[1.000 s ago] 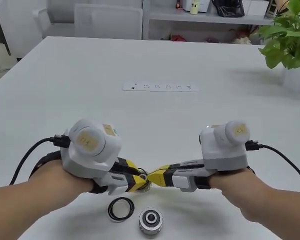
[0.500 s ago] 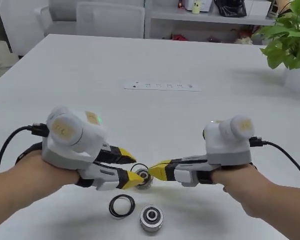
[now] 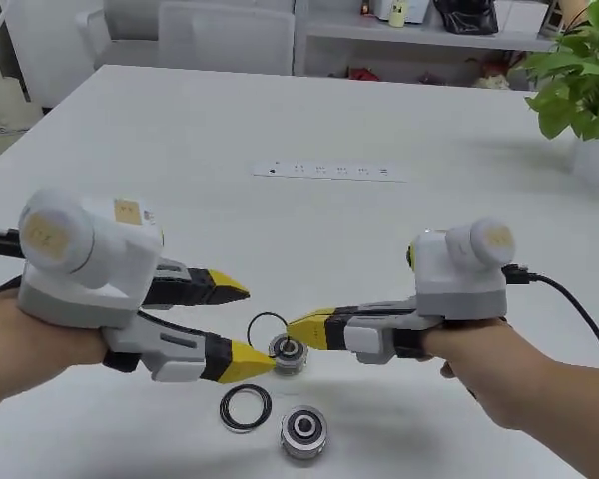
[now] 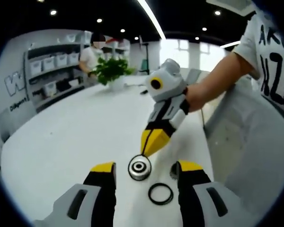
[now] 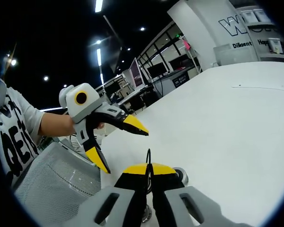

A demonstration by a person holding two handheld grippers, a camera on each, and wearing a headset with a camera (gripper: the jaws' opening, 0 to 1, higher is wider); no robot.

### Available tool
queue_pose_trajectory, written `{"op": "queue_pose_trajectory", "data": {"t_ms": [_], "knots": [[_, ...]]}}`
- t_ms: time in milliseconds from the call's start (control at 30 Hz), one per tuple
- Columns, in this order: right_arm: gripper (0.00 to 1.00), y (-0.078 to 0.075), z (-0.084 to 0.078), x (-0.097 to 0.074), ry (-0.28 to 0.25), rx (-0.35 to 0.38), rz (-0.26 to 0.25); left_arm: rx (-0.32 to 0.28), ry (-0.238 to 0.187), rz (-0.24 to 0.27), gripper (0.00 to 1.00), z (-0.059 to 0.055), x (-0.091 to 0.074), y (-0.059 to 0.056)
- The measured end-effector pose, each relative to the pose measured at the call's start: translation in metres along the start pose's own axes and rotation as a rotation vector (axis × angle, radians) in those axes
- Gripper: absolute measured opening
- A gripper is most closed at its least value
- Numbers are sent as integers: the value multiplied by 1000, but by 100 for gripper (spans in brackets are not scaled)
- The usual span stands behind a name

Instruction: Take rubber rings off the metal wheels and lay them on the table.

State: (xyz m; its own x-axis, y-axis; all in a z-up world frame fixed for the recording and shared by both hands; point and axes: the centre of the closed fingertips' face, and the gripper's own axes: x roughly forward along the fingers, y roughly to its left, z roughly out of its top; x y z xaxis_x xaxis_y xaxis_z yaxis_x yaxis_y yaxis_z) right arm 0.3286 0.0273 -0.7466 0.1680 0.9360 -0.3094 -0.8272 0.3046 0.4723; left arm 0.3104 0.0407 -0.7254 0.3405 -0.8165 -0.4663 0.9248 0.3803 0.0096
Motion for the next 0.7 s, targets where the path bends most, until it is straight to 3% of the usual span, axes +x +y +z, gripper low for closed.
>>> {"op": "queue_pose_trajectory", "data": {"t_ms": [133,400,700], "knots": [[0,8,-3,4,12,15,26,-2,-9,5,59,-2,-8,-2],[0,24,-22,15,80,29,82,-18,14,21,61,-18,-19,-4],[0,29,-44,24,152,38,108,-46,27,39,61,-32,-29,-5]]}}
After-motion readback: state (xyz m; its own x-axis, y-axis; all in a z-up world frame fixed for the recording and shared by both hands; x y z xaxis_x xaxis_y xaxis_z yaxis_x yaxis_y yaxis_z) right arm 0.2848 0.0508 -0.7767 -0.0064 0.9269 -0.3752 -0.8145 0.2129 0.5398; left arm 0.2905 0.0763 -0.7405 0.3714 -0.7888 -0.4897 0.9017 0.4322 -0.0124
